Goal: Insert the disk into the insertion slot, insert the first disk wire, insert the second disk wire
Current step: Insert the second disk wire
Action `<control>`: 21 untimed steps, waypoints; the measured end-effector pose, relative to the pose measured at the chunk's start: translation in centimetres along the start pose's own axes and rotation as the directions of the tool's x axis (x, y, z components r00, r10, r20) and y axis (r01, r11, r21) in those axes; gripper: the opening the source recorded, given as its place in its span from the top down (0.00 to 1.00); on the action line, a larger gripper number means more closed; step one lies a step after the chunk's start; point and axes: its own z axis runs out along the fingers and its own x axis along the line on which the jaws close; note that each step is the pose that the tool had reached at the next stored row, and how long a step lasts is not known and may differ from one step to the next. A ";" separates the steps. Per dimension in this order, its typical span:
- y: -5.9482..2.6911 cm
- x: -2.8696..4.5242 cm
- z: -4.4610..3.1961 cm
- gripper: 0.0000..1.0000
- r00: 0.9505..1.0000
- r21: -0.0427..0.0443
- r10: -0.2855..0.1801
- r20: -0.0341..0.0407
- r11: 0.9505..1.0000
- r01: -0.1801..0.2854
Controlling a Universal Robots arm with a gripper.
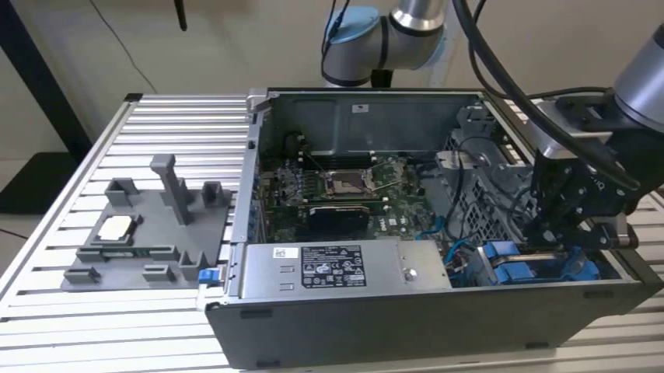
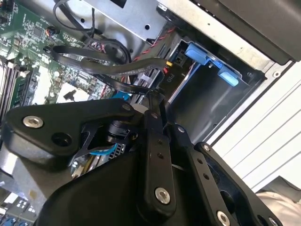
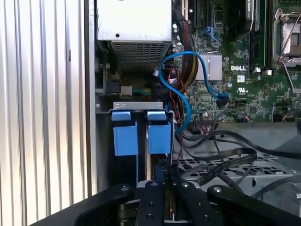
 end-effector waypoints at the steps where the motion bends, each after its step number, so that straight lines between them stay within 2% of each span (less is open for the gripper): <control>1: -0.03 0.00 0.02 0.84 1.000 0.000 0.000 0.000 1.000 0.000; 8: -0.13 0.04 0.48 0.84 1.000 0.000 0.000 0.001 1.000 0.000; 21: -0.12 0.01 0.20 0.84 1.000 0.001 0.000 0.004 1.000 0.000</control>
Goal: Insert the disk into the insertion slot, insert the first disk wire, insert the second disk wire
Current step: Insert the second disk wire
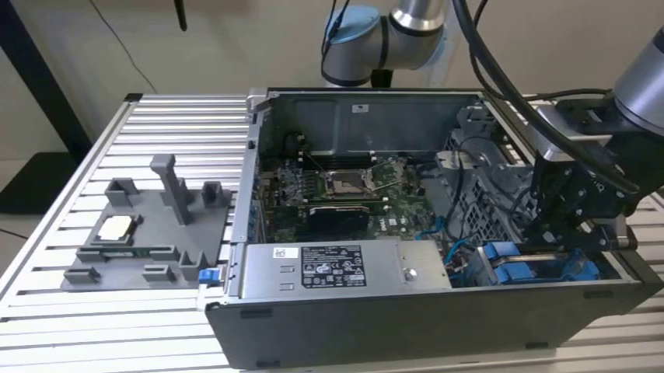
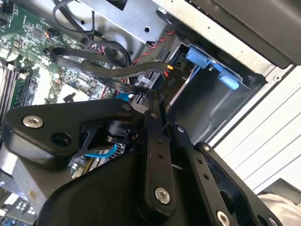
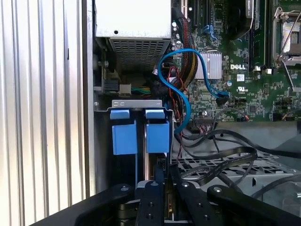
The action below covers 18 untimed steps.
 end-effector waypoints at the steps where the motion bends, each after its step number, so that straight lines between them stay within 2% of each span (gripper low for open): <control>1: 0.00 0.00 0.00 0.82 1.000 0.000 0.000 0.000 1.000 0.000; 2: 0.00 0.00 0.01 0.82 1.000 0.000 0.000 0.001 1.000 0.000; 3: 0.00 0.00 0.00 0.76 1.000 0.000 0.000 0.001 1.000 0.000; 11: 0.00 0.00 0.00 0.76 1.000 0.001 0.000 0.002 1.000 0.000; 18: 0.03 -0.06 -0.78 0.76 1.000 0.001 0.000 0.002 1.000 0.000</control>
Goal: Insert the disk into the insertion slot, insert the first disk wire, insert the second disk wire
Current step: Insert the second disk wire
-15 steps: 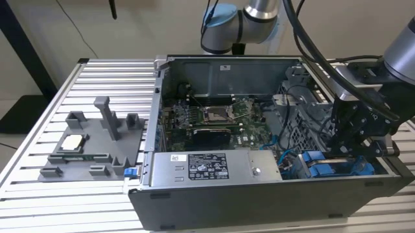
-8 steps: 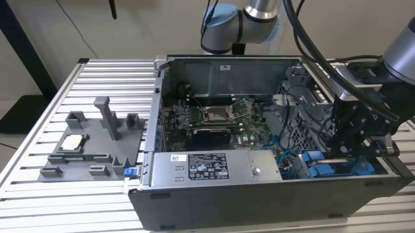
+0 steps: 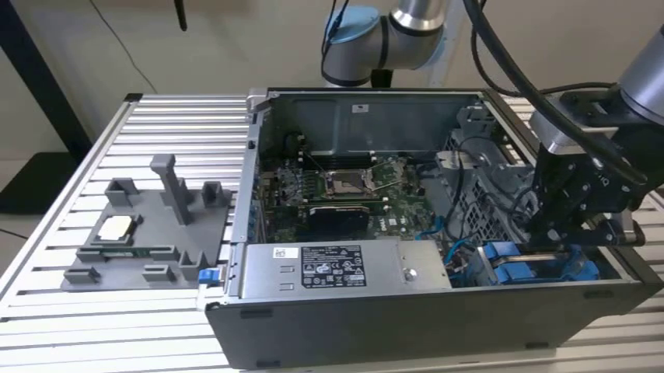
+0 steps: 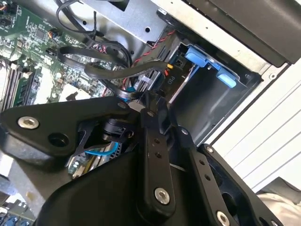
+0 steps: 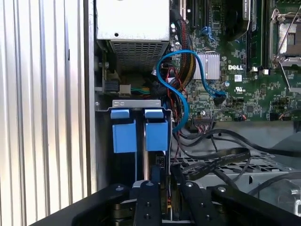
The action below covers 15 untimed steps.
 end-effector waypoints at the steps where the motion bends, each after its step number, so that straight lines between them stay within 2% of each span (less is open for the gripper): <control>1: 0.01 -0.02 -0.21 0.76 1.000 0.000 0.000 0.000 1.000 0.000; 5: 0.01 -0.03 -0.38 0.76 1.000 0.000 0.001 -0.003 1.000 -0.001; 15: 0.01 -0.04 -0.39 0.76 1.000 0.001 0.001 -0.002 1.000 -0.001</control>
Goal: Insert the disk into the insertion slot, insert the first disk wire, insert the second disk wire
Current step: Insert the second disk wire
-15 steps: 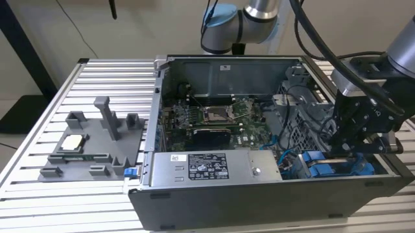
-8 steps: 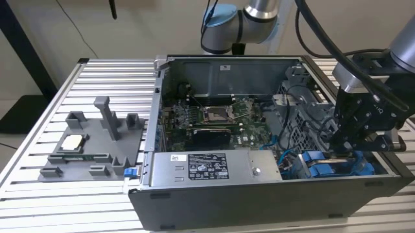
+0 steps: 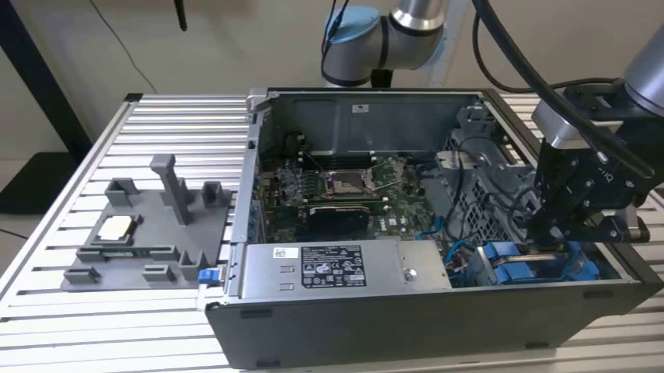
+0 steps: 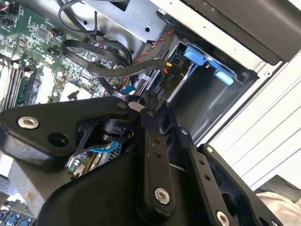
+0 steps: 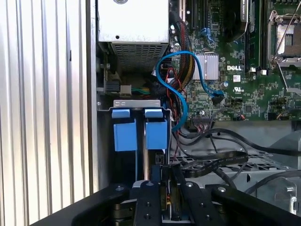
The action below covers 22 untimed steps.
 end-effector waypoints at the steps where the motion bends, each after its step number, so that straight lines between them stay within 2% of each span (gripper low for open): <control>1: 0.00 0.00 0.00 0.76 1.000 0.000 0.000 0.000 1.000 0.000; 2: 0.00 0.00 0.00 0.76 1.000 0.000 0.000 0.000 1.000 0.000; 4: 0.00 0.00 0.02 0.76 1.000 0.000 0.000 0.008 1.000 0.000; 7: 0.00 0.00 0.04 0.76 0.999 0.001 -0.001 0.035 1.000 0.001; 10: 0.00 0.01 0.08 0.76 0.999 0.004 -0.002 0.050 1.000 0.002; 12: -0.01 0.06 0.17 0.78 0.998 0.008 -0.003 0.068 1.000 0.003; 13: -0.01 0.08 0.19 0.78 0.997 0.010 -0.004 0.079 1.000 0.003; 14: -0.01 0.12 0.22 0.84 0.996 0.011 -0.004 0.092 1.000 0.003; 15: -0.02 0.14 0.23 0.84 0.995 0.012 -0.005 0.101 1.000 0.004; 16: -0.01 0.16 0.22 0.84 0.995 0.012 -0.005 0.103 1.000 0.004; 18: -0.03 0.22 0.20 0.84 0.995 0.011 -0.005 0.103 1.000 0.004; 19: -0.11 0.25 0.21 0.84 0.995 0.007 -0.004 0.101 1.000 0.003; 22: -0.59 0.25 0.20 0.84 0.997 -0.012 0.000 0.077 1.000 0.001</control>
